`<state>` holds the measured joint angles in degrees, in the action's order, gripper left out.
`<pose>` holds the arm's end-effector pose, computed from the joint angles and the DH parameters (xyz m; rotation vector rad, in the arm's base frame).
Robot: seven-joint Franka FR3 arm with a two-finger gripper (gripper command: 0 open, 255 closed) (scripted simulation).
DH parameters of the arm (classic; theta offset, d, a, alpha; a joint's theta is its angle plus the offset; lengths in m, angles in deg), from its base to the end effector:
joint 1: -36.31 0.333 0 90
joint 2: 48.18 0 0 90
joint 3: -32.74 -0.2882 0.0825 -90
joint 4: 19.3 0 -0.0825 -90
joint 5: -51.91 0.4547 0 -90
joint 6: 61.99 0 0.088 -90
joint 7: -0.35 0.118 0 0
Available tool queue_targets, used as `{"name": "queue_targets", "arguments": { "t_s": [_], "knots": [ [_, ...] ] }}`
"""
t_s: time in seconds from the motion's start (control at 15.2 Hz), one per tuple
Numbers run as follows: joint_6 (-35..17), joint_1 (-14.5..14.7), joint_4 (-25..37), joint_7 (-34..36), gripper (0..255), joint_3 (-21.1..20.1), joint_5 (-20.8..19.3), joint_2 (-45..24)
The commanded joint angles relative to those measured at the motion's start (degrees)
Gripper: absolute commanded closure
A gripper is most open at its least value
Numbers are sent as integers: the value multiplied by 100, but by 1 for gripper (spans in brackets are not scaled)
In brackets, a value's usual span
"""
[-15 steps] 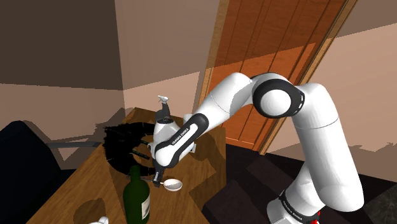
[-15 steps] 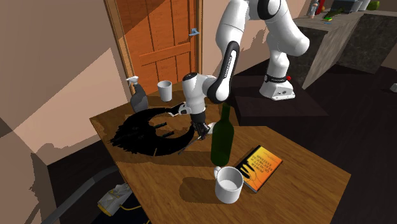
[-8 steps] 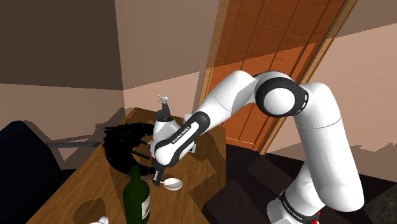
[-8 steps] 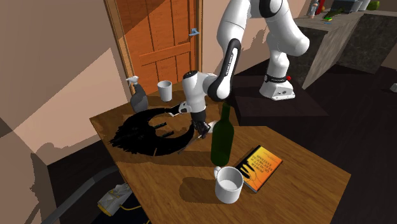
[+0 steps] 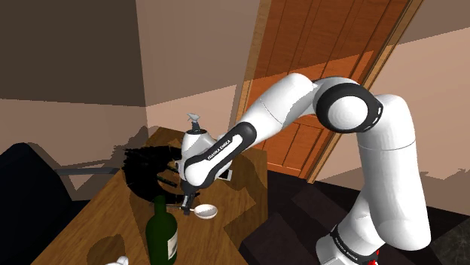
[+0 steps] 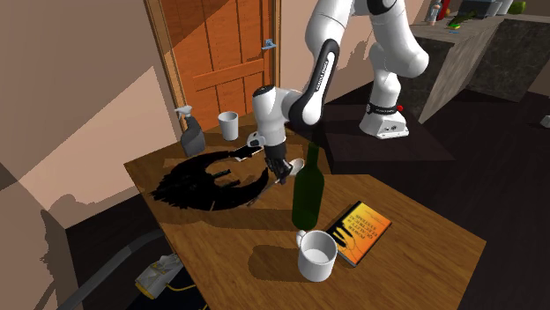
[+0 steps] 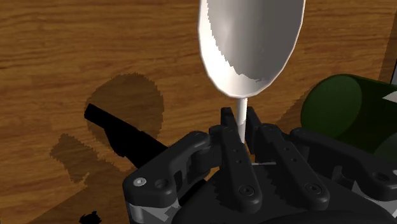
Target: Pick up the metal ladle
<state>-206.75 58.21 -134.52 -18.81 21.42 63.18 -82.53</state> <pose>0.5078 0.3438 0.0563 -2.7424 -1.0307 0.1563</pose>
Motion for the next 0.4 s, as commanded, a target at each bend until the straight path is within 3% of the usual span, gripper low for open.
{"name": "queue_targets", "arguments": {
  "t_s": [0.0,0.33],
  "knots": [
    [112,-16,-4,13,255,-2,1,123],
    [277,-30,-44,42,255,-13,8,331]
  ]
}}
